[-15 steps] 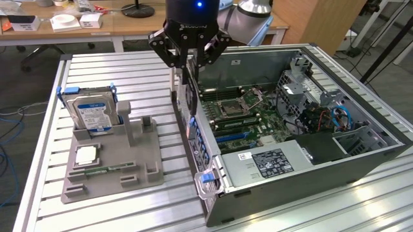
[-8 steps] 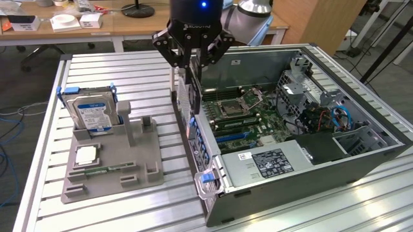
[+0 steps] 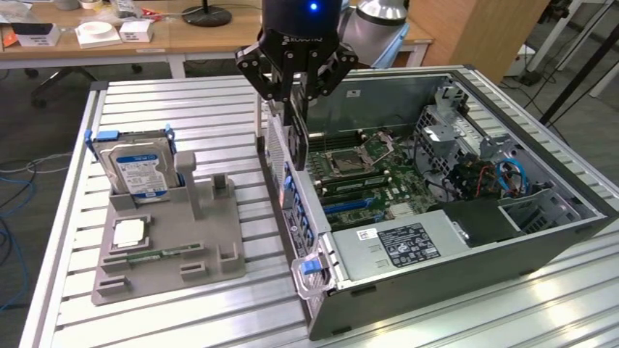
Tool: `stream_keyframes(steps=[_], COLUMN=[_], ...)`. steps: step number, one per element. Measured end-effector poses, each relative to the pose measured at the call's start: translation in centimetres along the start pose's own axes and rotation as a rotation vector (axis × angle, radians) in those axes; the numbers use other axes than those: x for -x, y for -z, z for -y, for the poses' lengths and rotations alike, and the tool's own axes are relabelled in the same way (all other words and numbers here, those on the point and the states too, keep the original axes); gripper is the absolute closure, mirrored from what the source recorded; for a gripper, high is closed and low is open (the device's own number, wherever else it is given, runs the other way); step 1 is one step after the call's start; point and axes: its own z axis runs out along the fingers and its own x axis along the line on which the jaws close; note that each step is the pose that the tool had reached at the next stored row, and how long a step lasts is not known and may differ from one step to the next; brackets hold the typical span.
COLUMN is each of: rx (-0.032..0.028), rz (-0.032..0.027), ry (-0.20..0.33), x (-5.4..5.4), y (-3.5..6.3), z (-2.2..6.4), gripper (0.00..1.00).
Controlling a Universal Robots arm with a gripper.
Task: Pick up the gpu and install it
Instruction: 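Pick up the gpu and move the gpu toward the slot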
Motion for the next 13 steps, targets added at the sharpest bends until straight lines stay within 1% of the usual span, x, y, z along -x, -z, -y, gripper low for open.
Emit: stream_keyframes(steps=[13], rx=[0.0001], rz=[0.0000], ry=[0.000], x=[0.07], y=[-0.01], z=[-0.01], gripper=[0.74])
